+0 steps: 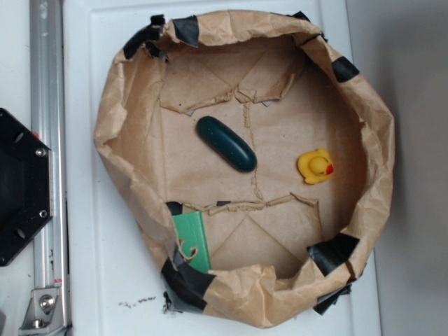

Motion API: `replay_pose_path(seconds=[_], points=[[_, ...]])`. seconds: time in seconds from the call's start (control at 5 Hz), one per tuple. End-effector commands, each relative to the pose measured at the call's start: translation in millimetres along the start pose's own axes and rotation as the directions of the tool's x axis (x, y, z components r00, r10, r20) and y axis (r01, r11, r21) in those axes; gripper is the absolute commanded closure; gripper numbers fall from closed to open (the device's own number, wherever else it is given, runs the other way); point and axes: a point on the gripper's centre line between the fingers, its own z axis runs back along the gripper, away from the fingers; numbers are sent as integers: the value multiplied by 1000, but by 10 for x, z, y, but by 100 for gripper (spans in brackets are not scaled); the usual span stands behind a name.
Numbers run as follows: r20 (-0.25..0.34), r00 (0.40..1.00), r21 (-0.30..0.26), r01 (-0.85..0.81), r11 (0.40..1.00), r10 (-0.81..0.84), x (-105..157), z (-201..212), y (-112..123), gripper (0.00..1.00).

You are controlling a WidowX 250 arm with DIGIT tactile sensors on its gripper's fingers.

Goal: Grab the yellow duck.

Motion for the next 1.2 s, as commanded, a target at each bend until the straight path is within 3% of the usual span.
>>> replay_pose_path(seconds=[0.0,0.4,0.6,0.8,1.0], points=[[0,1000,0,0,1000,0,0,0,0,0],[197,975,-35,-100,994,104,893,-415,12,0],[225,960,-10,-169,986,167,1137,-650,89,0],[223,944,70,-263,962,242,1362,-1067,239,0],[223,944,70,-263,962,242,1362,-1067,239,0]])
